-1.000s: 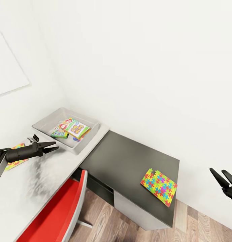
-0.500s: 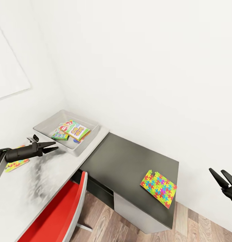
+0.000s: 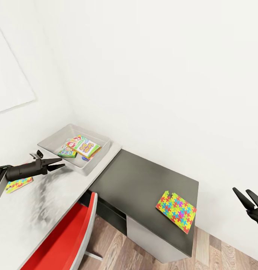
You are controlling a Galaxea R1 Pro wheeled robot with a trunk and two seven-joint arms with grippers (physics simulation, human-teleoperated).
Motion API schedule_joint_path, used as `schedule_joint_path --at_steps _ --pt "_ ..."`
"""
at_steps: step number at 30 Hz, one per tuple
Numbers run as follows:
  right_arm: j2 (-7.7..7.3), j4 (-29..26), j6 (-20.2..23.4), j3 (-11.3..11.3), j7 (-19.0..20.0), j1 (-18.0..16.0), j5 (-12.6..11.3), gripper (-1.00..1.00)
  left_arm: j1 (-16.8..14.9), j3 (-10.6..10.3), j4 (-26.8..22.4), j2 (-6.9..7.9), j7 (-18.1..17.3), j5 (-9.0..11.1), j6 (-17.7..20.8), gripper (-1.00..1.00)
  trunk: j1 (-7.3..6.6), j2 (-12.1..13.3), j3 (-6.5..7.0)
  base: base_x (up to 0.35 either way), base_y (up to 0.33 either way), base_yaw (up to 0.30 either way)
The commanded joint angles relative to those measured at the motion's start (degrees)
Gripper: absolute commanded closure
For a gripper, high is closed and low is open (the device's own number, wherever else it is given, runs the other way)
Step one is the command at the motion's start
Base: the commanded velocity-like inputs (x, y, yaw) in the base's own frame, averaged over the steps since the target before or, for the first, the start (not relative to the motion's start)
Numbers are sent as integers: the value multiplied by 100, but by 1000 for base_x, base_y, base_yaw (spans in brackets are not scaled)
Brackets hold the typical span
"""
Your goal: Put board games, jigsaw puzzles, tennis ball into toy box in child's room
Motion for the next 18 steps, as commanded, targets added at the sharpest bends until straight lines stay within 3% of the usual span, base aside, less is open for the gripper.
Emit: schedule_joint_path --at_steps 1,18 --pt "-1 0 36 -2 0 -4 -20 -100 -5 -2 0 2 -23 -2 61 -100 3 -10 -10 0 0 0" --pt "10 -1 36 -2 12 -4 -20 -100 -4 -2 0 5 -23 -2 54 -100 3 -10 81 0 0 -1"
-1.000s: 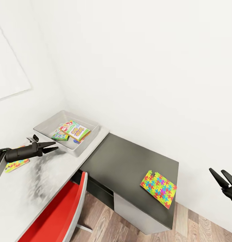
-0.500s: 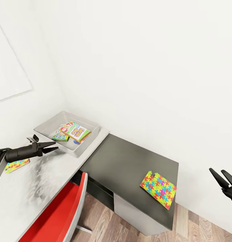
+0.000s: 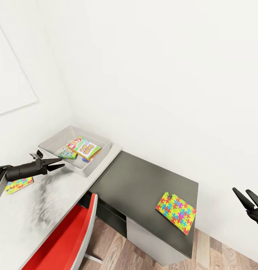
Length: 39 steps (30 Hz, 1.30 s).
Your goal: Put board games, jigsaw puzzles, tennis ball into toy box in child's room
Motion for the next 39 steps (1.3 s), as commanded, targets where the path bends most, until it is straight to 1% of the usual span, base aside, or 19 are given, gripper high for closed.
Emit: schedule_joint_path --at_steps 1,9,22,27,35,39 --pt "4 0 36 -3 4 -4 -20 -100 -3 -2 0 3 -23 -3 62 -100 3 -10 -1 0 0 -30" --pt "31 0 35 -3 8 -4 -21 -100 2 4 2 37 -23 -3 60 -100 3 -10 73 0 0 -56" --pt "33 0 35 -3 2 -4 -20 -100 7 8 8 44 -23 -11 14 -100 3 -10 194 0 -9 -90" --pt "33 0 33 -3 -1 -4 -20 -100 9 12 7 45 -23 -11 5 -100 3 -10 240 0 -168 -114" --pt "33 1 35 -4 1 -4 -20 -100 13 15 4 45 -23 -11 -3 -100 3 -10 315 0 -256 -138" --pt "33 1 35 -3 0 -4 -20 -100 15 15 1 47 -23 -11 -3 -100 3 -10 352 0 -103 -145"
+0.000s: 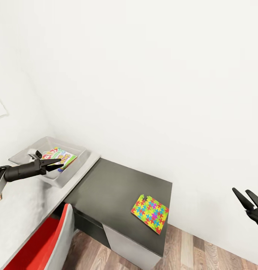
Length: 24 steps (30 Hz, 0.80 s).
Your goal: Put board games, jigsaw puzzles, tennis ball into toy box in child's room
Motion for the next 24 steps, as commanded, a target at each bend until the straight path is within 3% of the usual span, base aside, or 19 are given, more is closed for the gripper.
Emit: schedule_joint_path --at_steps 1,24 --pt "-1 0 35 -2 0 -6 -19 -100 -3 -1 -2 4 -23 -2 61 -100 4 -11 -1 0 -40 -146" --pt "-1 6 33 -1 -5 -6 -20 -100 -2 -1 -2 5 -23 -1 -25 -100 4 -11 213 0 -4 -148"
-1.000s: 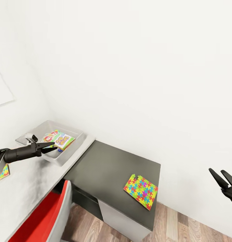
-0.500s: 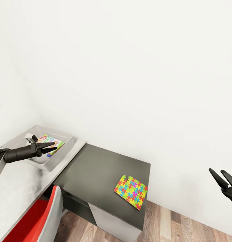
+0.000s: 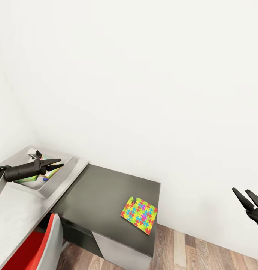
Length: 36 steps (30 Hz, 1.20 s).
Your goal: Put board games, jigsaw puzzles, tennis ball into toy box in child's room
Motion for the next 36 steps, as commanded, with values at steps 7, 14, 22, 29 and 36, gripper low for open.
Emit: schedule_joint_path --at_steps 7,14,22,29,36 --pt "0 0 39 -2 0 -6 -18 -100 -3 -2 0 3 -22 -3 42 -100 4 -11 54 0 0 -150" --pt "0 1 38 -7 -2 -6 -20 -100 -3 -2 0 6 -22 -3 41 -100 4 -11 119 0 0 -150" --pt "-4 2 37 -10 -5 -6 -19 -100 -3 -2 -2 6 -22 -3 41 -100 4 -11 193 0 0 -150" --pt "-5 2 36 -11 -6 -6 -20 -100 -3 -5 -1 0 -22 -3 35 -100 4 -11 259 -53 0 -150" --pt "-5 2 31 -11 -21 -6 -18 -100 -3 -8 -2 -2 -22 -3 17 -100 4 -11 324 -101 -58 -150"
